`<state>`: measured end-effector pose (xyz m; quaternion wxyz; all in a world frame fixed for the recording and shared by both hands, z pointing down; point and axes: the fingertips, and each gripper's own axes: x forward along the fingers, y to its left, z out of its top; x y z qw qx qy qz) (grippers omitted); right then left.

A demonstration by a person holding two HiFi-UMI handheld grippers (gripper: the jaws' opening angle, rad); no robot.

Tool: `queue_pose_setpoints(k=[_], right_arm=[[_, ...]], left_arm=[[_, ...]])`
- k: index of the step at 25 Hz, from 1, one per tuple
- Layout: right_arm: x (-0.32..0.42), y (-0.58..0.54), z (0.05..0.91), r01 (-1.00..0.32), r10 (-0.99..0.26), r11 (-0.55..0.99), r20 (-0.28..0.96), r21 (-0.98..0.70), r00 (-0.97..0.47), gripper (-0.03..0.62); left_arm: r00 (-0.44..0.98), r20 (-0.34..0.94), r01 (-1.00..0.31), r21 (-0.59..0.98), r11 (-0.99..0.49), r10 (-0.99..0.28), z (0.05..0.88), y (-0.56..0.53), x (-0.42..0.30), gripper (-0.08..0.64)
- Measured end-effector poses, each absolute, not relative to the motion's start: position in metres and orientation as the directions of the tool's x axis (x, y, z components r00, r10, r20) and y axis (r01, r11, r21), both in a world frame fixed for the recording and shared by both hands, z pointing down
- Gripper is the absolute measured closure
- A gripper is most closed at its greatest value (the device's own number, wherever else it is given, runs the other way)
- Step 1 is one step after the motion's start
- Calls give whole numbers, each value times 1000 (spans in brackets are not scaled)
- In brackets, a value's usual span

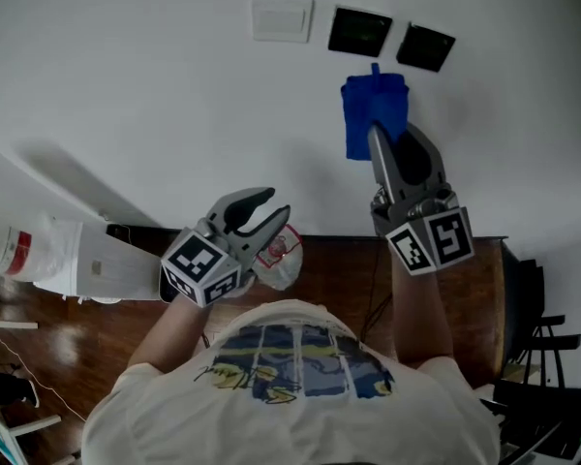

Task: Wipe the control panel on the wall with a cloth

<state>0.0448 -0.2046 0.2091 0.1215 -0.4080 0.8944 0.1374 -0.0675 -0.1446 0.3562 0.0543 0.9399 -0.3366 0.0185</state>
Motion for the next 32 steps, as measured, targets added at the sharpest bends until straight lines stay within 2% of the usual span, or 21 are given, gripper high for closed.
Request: queue_pose_setpoints(k=[13, 32], right_arm=[[22, -284, 213, -675, -607, 722, -329, 153, -723, 522], [32, -310, 187, -692, -609, 699, -357, 180, -708, 523]], left_arm=[[736, 105, -677, 100, -729, -669, 374, -149, -49, 433], [708, 127, -706, 124, -697, -695, 383, -162, -62, 433]])
